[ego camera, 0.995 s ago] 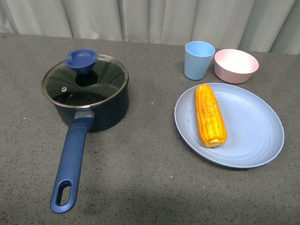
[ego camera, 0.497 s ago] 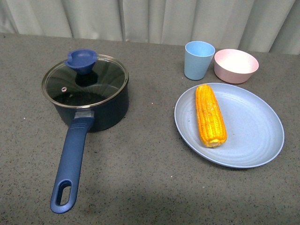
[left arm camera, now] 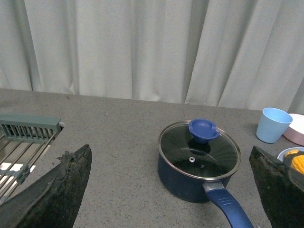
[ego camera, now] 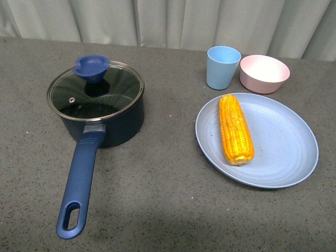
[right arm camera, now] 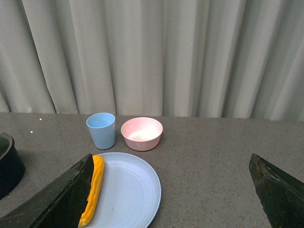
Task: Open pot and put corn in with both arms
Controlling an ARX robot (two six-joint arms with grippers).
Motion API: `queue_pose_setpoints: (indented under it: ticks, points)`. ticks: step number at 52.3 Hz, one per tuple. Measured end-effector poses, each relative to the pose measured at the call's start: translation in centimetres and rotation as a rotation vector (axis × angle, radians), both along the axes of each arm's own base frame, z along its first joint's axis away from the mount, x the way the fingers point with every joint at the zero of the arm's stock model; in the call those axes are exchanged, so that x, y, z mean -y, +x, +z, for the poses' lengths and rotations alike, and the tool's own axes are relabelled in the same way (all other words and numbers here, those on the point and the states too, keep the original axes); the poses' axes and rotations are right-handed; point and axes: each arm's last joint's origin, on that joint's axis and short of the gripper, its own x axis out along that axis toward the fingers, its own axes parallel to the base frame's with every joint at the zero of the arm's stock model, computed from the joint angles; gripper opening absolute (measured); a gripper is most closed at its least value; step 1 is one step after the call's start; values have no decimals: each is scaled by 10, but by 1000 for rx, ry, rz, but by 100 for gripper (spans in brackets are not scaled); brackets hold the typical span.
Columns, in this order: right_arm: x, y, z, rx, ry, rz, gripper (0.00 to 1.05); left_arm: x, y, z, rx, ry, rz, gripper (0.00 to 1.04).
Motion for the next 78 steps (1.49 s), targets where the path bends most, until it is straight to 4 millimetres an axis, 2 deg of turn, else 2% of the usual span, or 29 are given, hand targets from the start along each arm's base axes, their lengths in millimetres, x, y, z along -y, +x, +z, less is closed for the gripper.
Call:
queue_pose_setpoints:
  ticks: [78]
  points:
    - [0,0,0,0,0,0,96,0,0,-1,-19,-8,18,98]
